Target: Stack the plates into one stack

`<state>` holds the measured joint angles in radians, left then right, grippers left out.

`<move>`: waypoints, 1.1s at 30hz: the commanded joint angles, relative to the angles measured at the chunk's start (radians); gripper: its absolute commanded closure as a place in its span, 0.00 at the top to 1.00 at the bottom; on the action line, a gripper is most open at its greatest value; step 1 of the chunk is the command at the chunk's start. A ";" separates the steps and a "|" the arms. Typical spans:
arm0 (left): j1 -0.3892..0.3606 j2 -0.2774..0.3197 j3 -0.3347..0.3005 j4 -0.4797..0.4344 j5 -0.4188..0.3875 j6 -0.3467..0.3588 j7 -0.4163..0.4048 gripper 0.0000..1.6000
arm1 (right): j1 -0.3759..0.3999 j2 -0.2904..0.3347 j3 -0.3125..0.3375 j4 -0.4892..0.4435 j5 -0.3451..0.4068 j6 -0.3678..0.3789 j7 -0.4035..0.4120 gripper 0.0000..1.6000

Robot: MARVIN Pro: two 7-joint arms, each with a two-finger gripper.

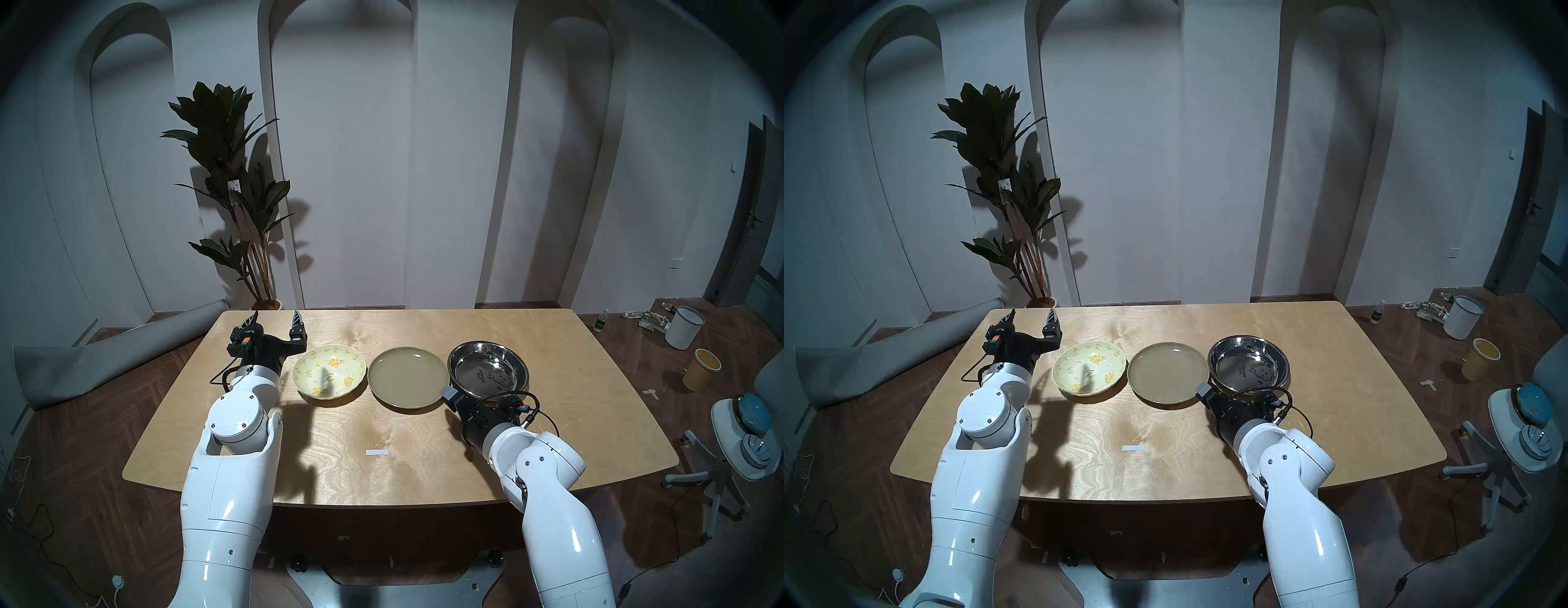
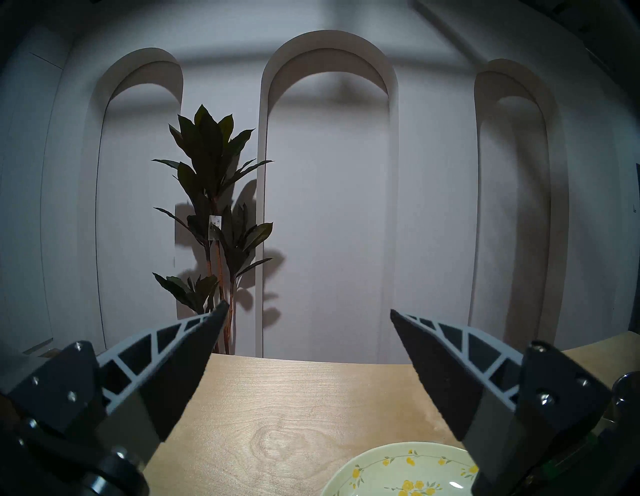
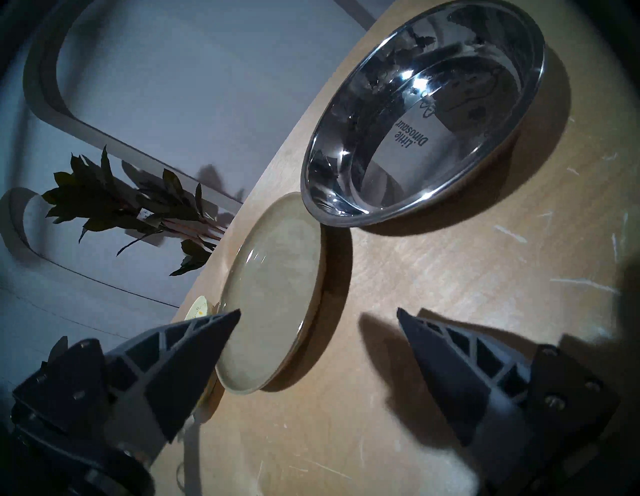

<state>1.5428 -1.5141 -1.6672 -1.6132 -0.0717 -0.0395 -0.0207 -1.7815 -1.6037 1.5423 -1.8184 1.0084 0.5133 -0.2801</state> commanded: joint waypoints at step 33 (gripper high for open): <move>-0.021 -0.001 0.002 -0.016 0.005 -0.008 0.006 1.00 | 0.224 0.016 -0.013 0.182 0.071 0.038 -0.010 1.00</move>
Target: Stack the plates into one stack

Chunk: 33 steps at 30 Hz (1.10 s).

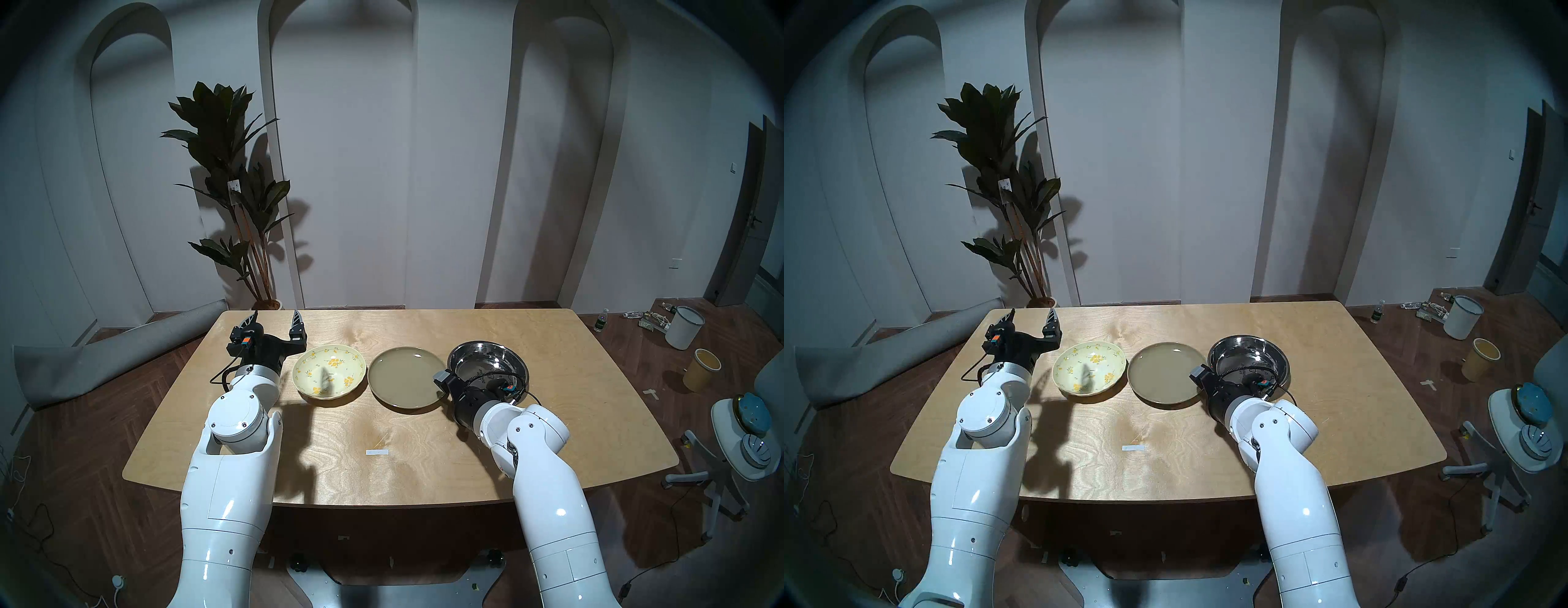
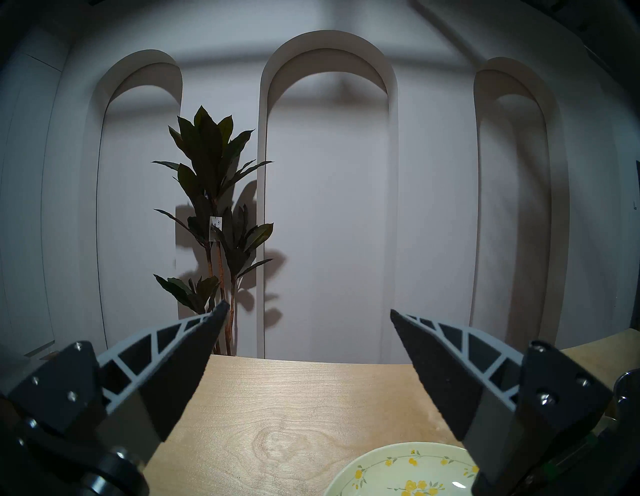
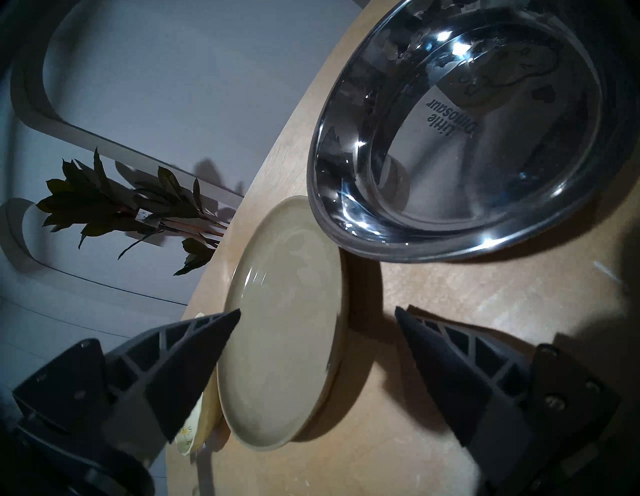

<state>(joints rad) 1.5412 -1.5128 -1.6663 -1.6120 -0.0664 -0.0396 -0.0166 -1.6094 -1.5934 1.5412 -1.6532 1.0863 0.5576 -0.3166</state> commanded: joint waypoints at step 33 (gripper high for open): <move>-0.019 -0.002 0.002 -0.017 -0.001 -0.008 0.003 1.00 | 0.150 0.004 -0.062 0.177 -0.010 0.021 0.034 0.28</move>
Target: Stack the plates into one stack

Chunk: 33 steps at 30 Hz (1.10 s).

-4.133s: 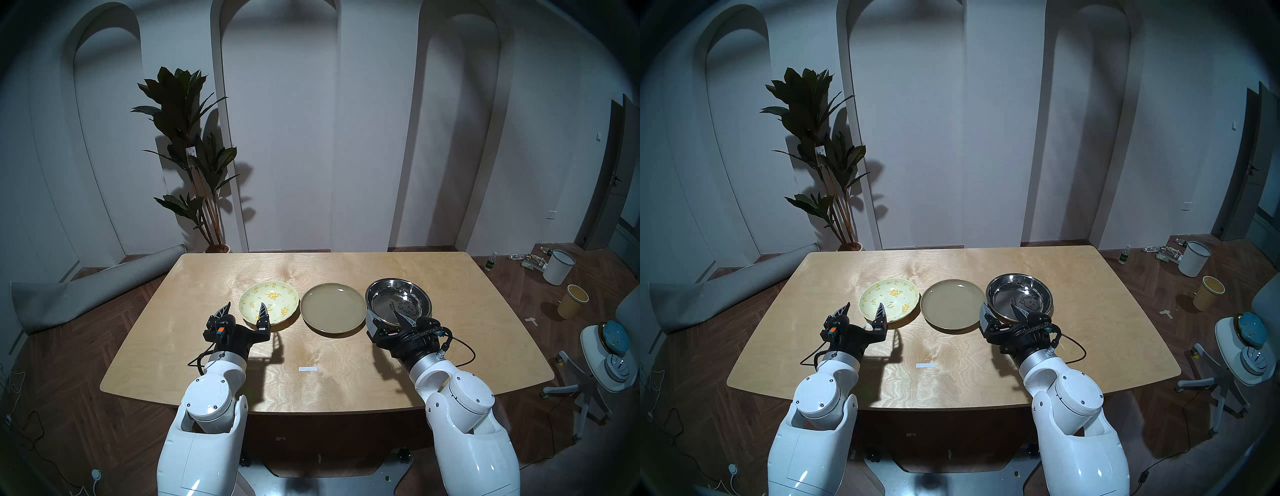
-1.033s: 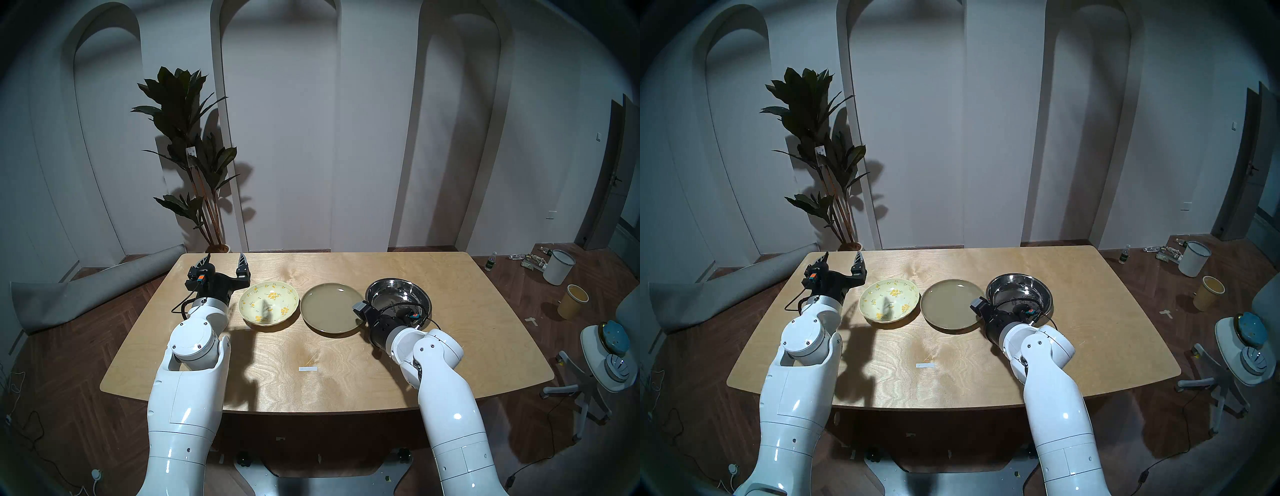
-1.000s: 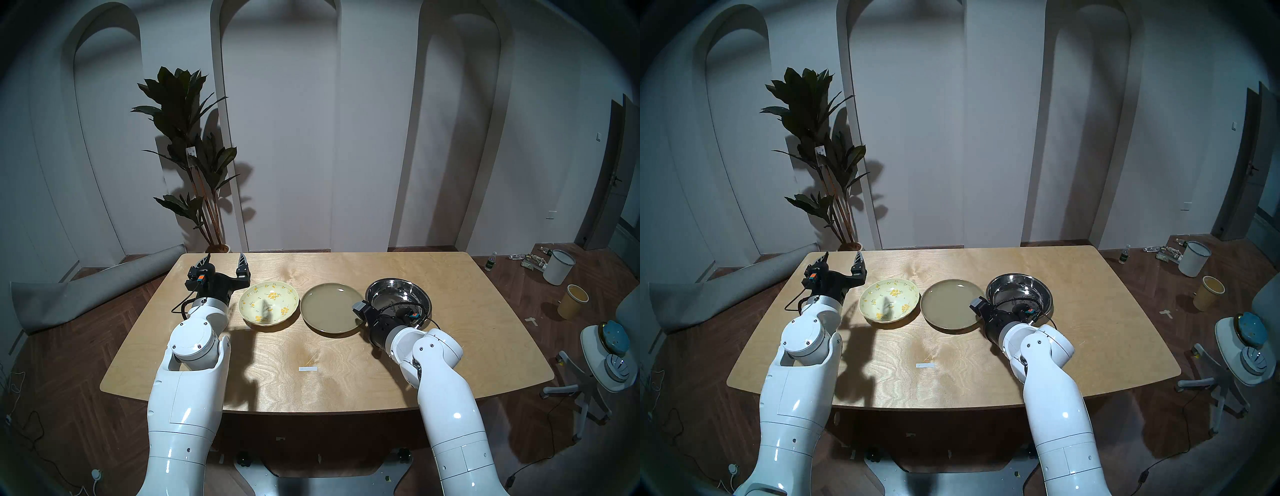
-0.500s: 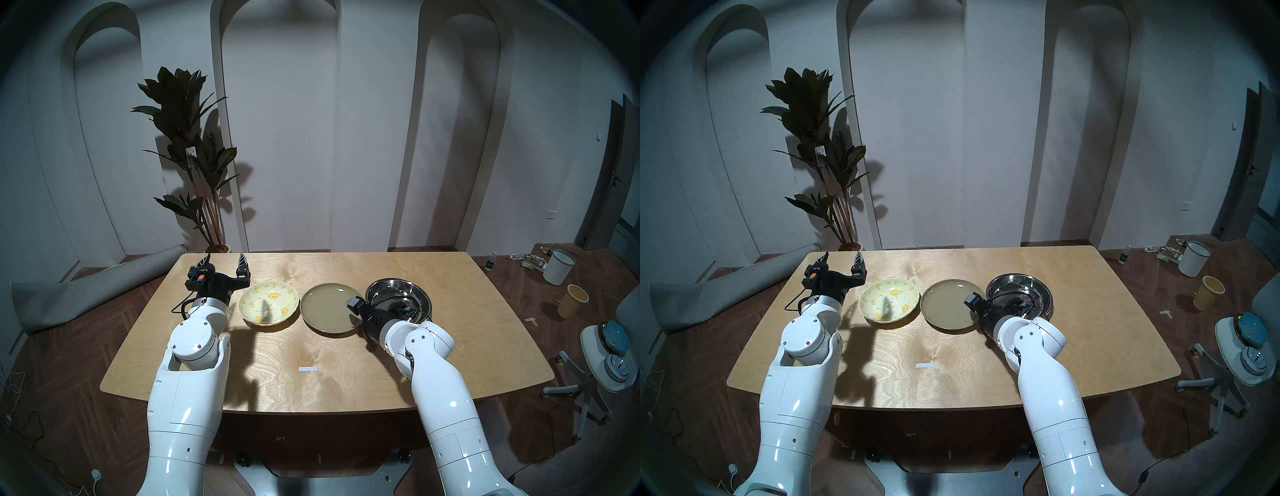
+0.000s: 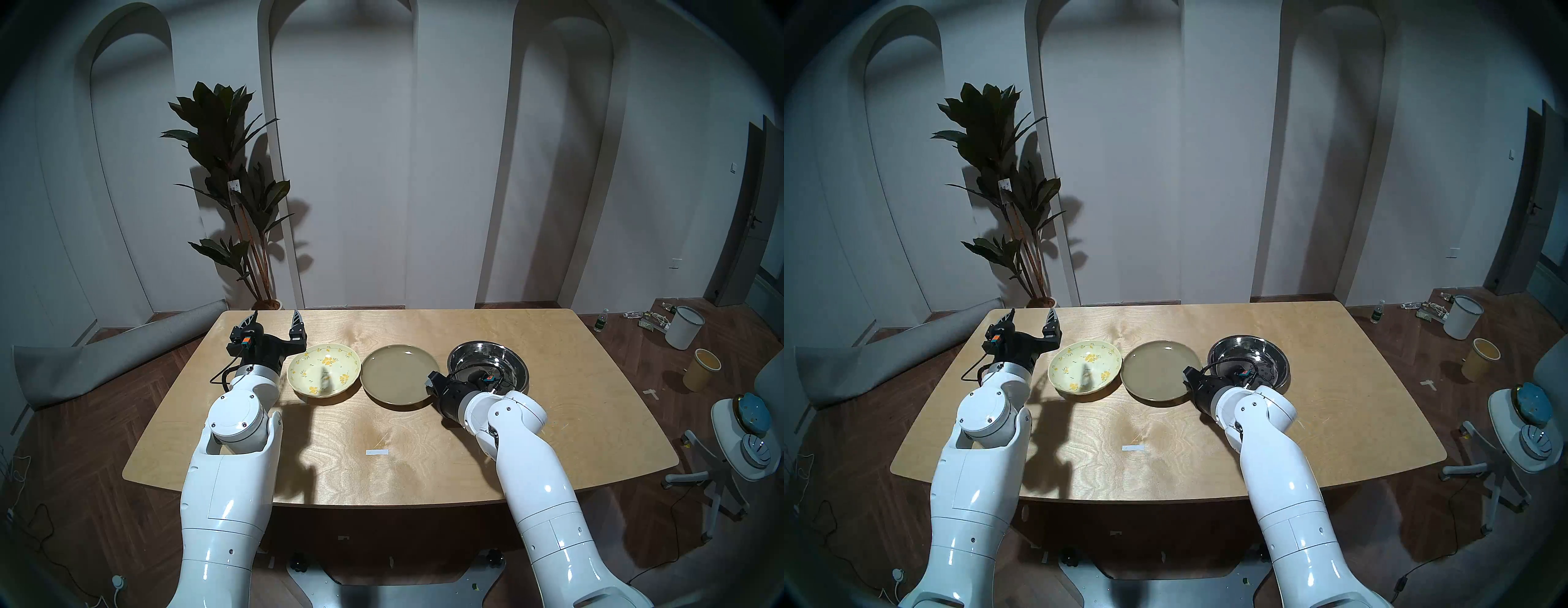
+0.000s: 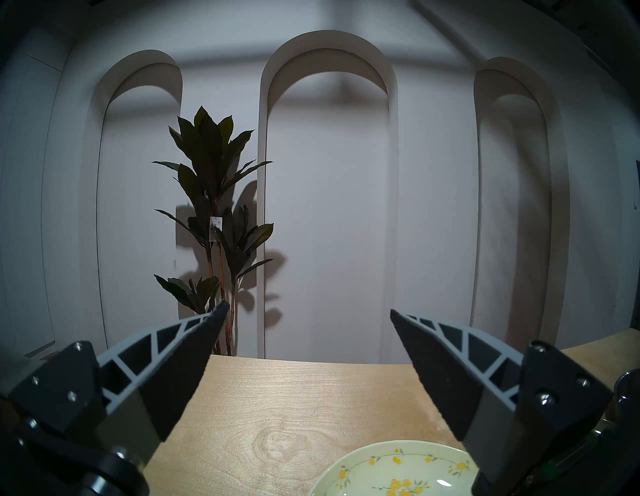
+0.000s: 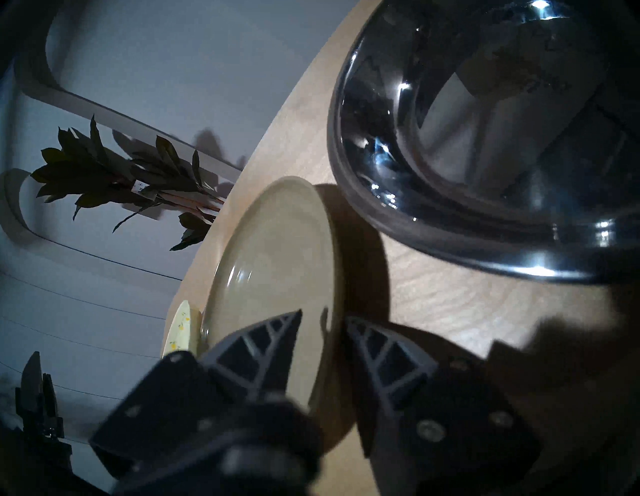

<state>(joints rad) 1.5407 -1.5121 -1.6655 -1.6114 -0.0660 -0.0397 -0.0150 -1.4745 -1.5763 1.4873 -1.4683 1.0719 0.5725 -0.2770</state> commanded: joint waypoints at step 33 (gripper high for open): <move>-0.019 -0.001 0.002 -0.017 -0.001 -0.008 0.002 1.00 | -0.155 -0.014 0.082 -0.388 0.002 -0.074 -0.105 0.00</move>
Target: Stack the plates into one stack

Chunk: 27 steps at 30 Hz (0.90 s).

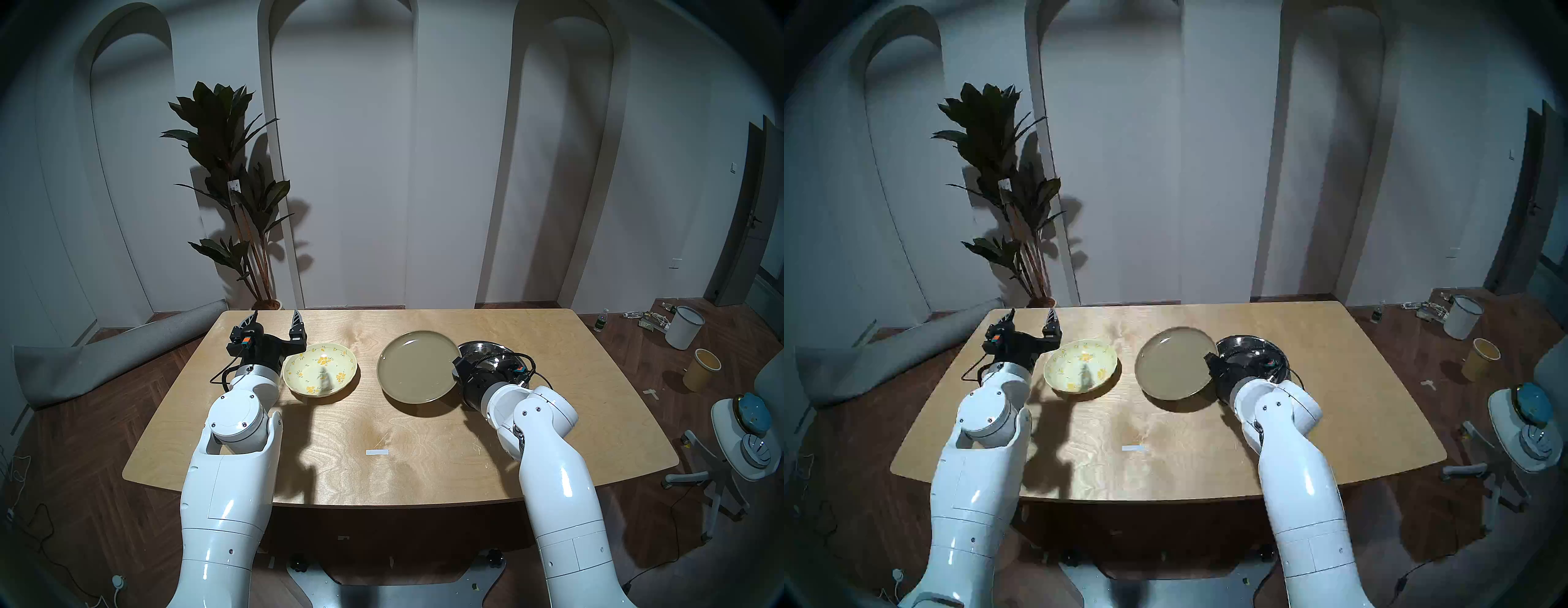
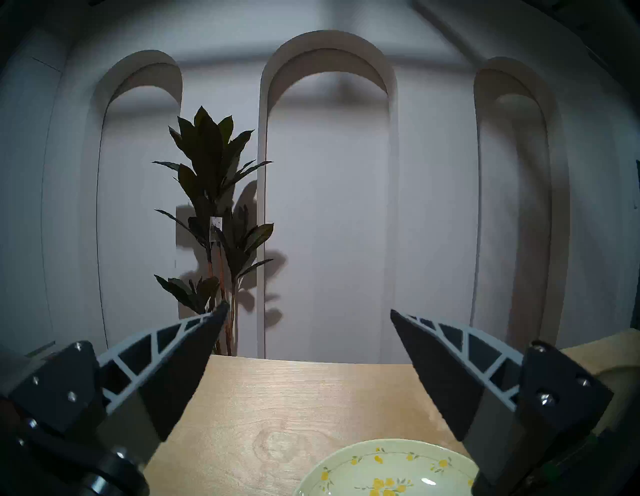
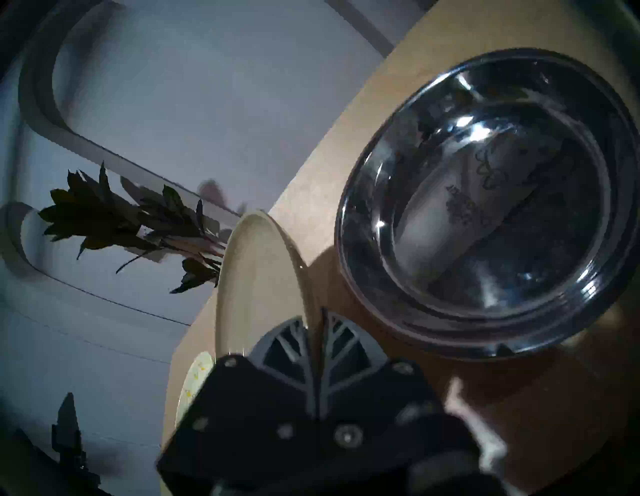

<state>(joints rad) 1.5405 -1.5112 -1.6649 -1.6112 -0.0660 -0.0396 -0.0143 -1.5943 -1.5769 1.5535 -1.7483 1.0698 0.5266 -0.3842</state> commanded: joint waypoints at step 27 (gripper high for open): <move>-0.019 -0.002 0.002 -0.018 -0.002 -0.008 0.002 1.00 | -0.123 -0.027 0.086 -0.183 -0.044 -0.300 -0.023 0.00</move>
<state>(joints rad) 1.5404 -1.5107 -1.6644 -1.6111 -0.0660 -0.0397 -0.0137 -1.7459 -1.6060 1.6367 -1.9113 1.0437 0.2728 -0.4483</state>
